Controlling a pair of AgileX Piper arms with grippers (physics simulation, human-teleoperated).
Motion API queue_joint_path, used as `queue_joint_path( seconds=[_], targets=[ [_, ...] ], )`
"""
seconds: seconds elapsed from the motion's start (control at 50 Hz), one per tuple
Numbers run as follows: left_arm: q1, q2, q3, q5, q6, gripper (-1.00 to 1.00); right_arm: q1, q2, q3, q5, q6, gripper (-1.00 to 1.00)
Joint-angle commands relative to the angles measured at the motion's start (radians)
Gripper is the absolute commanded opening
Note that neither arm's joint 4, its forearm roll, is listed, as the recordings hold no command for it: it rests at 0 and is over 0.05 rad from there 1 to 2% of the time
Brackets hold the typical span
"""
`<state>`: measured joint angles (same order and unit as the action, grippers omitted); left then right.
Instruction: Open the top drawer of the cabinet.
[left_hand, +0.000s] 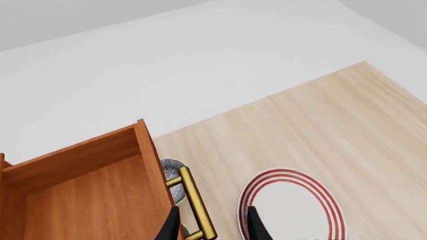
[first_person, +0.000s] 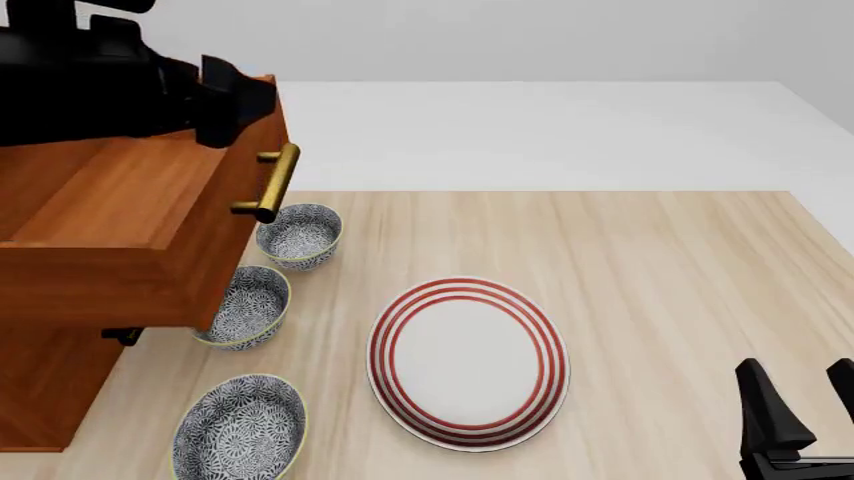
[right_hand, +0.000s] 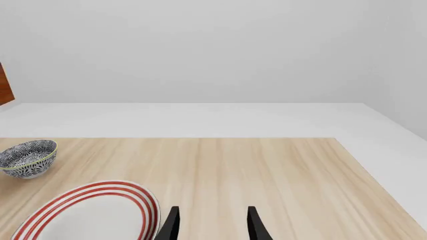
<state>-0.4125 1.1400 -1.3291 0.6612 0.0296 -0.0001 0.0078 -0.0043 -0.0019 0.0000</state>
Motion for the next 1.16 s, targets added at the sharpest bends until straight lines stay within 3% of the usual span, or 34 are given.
queue_joint_path(
  seconds=[0.02, 0.4, 1.16],
  targets=[
    [-0.016, -0.018, -0.002, 0.009, -0.006, 1.00, 0.000, 0.000, 0.000, 0.000, 0.000, 1.00],
    [-0.059, -0.053, -0.008, 0.038, -0.026, 1.00, 0.000, 0.000, 0.000, 0.000, 0.000, 1.00],
    [-0.164, -0.113, 0.065, 0.036, -0.043, 1.00, 0.000, 0.000, 0.000, 0.000, 0.000, 1.00]
  ],
)
